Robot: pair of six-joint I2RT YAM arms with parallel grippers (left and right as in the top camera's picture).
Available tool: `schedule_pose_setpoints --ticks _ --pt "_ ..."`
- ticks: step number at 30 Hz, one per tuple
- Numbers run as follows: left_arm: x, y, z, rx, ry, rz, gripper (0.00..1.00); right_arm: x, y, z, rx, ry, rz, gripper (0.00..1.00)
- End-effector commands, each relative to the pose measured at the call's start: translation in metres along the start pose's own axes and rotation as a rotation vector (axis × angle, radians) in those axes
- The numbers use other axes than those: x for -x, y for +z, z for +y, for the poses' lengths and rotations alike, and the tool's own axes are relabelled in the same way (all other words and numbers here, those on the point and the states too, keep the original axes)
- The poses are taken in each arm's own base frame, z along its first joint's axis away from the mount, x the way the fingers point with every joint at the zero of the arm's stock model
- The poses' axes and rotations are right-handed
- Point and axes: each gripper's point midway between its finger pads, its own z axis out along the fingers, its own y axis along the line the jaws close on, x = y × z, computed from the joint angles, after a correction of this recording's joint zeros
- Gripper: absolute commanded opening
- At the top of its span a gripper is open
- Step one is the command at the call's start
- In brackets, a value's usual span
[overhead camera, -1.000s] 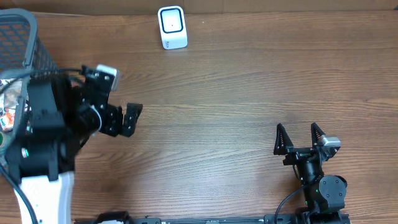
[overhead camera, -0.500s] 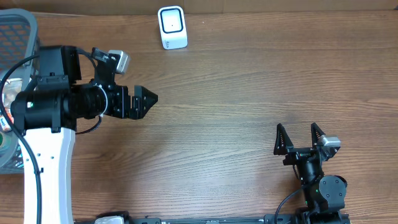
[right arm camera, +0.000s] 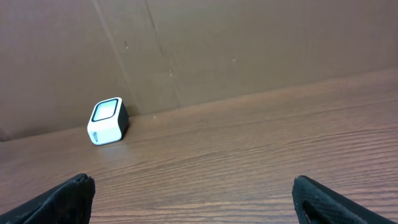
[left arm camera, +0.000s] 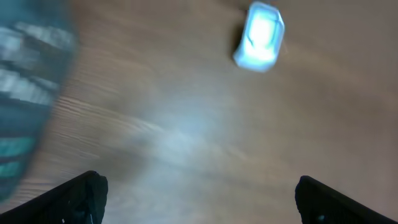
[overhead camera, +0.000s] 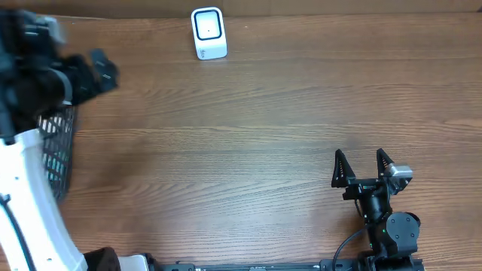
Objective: Scan the item barcode
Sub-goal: 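Move the left gripper over the basket toward the green-capped bottle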
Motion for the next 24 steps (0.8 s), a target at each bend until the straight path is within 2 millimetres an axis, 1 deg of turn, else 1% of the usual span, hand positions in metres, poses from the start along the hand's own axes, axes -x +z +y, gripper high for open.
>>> schedule_pose_setpoints --ticks 1,3,5,6,9,12,15,18,20,24 --pt "0.027 -0.024 0.041 0.105 -0.202 -0.123 1.0 -0.001 0.0 0.0 0.002 -0.008 -0.006 1.0" --pt "0.033 -0.032 0.063 0.139 -0.292 -0.157 1.0 -0.001 0.0 0.0 0.002 -0.008 -0.006 1.0" --pt "0.037 -0.039 0.089 0.192 -0.388 -0.189 1.0 -0.001 0.0 0.0 0.002 -0.008 -0.006 1.0" --pt "0.037 -0.043 0.106 0.233 -0.446 -0.205 1.0 -0.001 0.0 0.0 0.002 -0.008 -0.006 1.0" --pt "0.03 -0.054 0.149 0.351 -0.604 -0.235 1.0 -0.001 0.0 0.0 0.002 -0.008 -0.006 1.0" --pt "0.021 -0.062 0.182 0.453 -0.698 -0.239 1.0 -0.001 0.0 0.0 0.002 -0.008 -0.006 1.0" --pt "0.013 -0.065 0.205 0.555 -0.731 -0.227 1.0 -0.001 0.0 0.0 0.002 -0.008 -0.006 1.0" --pt "0.008 -0.064 0.223 0.643 -0.74 -0.203 1.0 -0.001 0.0 0.0 0.002 -0.008 -0.006 1.0" --pt "0.008 -0.058 0.23 0.67 -0.722 -0.177 1.0 -0.001 0.0 0.0 0.002 -0.008 -0.006 1.0" --pt "0.008 -0.038 0.242 0.685 -0.698 -0.105 1.0 -0.001 0.0 0.0 0.002 -0.008 -0.006 1.0"
